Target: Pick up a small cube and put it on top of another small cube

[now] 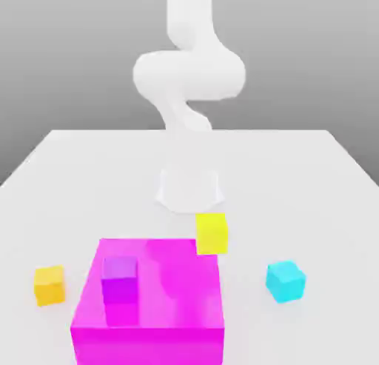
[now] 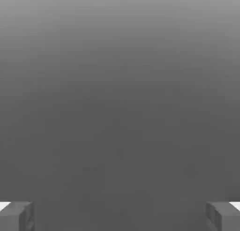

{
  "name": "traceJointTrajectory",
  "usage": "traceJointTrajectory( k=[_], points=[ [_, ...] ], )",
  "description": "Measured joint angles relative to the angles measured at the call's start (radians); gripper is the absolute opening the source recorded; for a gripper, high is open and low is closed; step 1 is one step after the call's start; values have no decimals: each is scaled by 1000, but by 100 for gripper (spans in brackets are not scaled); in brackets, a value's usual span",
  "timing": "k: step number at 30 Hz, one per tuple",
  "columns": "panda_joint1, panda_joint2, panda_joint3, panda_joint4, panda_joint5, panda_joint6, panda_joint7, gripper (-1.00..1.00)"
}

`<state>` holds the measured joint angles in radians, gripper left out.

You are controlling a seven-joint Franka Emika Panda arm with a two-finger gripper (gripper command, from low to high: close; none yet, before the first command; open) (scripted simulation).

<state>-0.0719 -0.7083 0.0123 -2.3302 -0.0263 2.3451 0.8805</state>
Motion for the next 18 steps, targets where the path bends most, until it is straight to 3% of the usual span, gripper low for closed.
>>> traceJointTrajectory(
  k=[11, 18],
  points=[
    [-263, 408, -21, -133, -112, 197, 353, 0],
    [-381, 659, -98, -218, -95, 326, 512, 0]
  ],
)
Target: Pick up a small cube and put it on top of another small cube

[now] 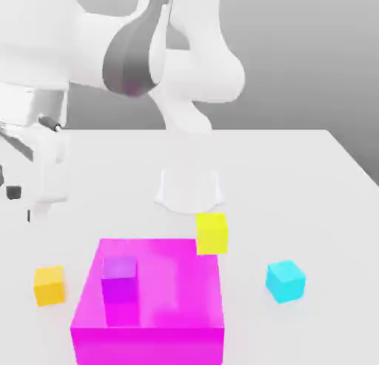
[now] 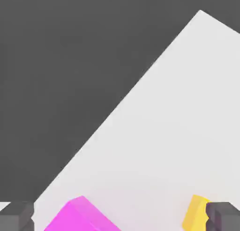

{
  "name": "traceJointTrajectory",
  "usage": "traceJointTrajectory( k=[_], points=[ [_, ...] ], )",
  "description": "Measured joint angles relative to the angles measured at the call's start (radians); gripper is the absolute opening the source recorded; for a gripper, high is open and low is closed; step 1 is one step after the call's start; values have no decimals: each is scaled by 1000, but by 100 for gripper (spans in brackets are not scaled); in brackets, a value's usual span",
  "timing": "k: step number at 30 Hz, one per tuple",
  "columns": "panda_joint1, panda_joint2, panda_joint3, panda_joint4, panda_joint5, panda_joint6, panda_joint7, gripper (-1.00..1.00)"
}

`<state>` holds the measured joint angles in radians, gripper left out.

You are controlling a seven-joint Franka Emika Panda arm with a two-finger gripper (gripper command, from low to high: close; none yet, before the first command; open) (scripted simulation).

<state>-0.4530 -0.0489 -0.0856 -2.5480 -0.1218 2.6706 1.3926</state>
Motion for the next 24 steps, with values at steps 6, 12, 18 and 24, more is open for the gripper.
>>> traceJointTrajectory(
  k=[6, 12, 18, 24],
  points=[
    [-91, 211, -6, -64, 154, 117, 24, 0],
    [-133, 414, 40, -34, 208, 276, -5, -100],
    [-136, 425, 42, -32, 208, 286, -5, -100],
    [-120, 252, 18, -65, 170, 147, 24, -100]
  ],
)
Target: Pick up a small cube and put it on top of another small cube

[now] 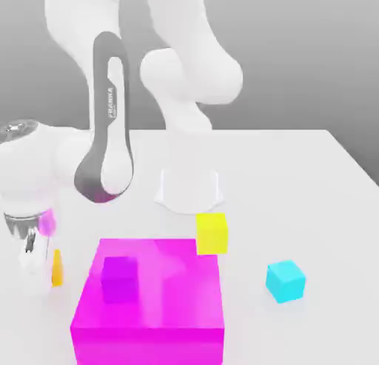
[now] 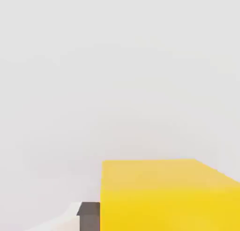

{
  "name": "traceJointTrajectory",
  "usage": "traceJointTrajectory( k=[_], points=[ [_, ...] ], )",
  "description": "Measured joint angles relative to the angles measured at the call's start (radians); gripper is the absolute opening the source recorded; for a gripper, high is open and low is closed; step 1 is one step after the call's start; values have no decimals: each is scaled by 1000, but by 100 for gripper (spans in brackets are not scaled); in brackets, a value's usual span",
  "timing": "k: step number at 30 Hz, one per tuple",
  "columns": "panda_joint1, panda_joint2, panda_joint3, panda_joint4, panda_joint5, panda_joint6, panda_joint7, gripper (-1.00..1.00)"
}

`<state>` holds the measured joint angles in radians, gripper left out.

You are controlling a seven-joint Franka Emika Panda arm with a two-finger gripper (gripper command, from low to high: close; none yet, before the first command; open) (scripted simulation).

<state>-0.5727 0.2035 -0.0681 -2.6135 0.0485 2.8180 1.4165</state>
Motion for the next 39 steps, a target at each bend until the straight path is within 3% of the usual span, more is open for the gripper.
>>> traceJointTrajectory(
  k=[6, 20, 25, 39],
  points=[
    [22, -11, 86, 58, -42, -43, -222, -100],
    [-69, 81, 39, 198, -414, -83, -871, -100],
    [0, 70, 139, 251, -502, -112, -1064, -100],
    [265, -100, 356, 114, -279, -174, -453, -100]
  ],
)
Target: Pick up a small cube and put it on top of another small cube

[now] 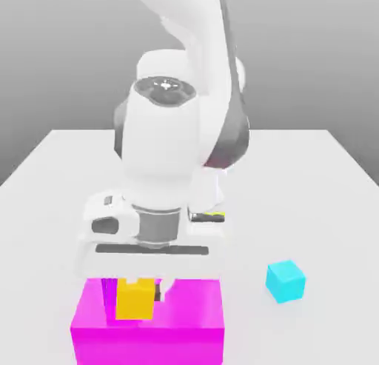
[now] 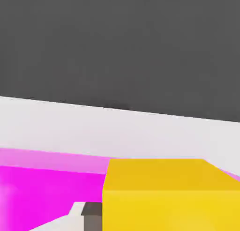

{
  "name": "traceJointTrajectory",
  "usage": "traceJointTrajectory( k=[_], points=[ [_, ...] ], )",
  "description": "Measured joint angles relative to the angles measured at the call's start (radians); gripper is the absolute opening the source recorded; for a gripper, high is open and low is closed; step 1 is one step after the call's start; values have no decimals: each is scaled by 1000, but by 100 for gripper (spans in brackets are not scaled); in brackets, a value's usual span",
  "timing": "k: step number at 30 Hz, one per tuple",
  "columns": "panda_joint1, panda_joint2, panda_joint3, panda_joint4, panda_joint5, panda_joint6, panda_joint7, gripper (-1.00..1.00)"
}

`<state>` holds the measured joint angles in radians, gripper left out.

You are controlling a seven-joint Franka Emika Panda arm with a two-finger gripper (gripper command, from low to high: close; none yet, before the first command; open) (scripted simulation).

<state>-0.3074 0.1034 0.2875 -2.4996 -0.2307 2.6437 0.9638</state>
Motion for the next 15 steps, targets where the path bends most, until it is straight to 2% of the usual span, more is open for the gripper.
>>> traceJointTrajectory(
  k=[15],
  points=[
    [286, -171, 145, -193, 265, -1, 769, -100]
  ],
)
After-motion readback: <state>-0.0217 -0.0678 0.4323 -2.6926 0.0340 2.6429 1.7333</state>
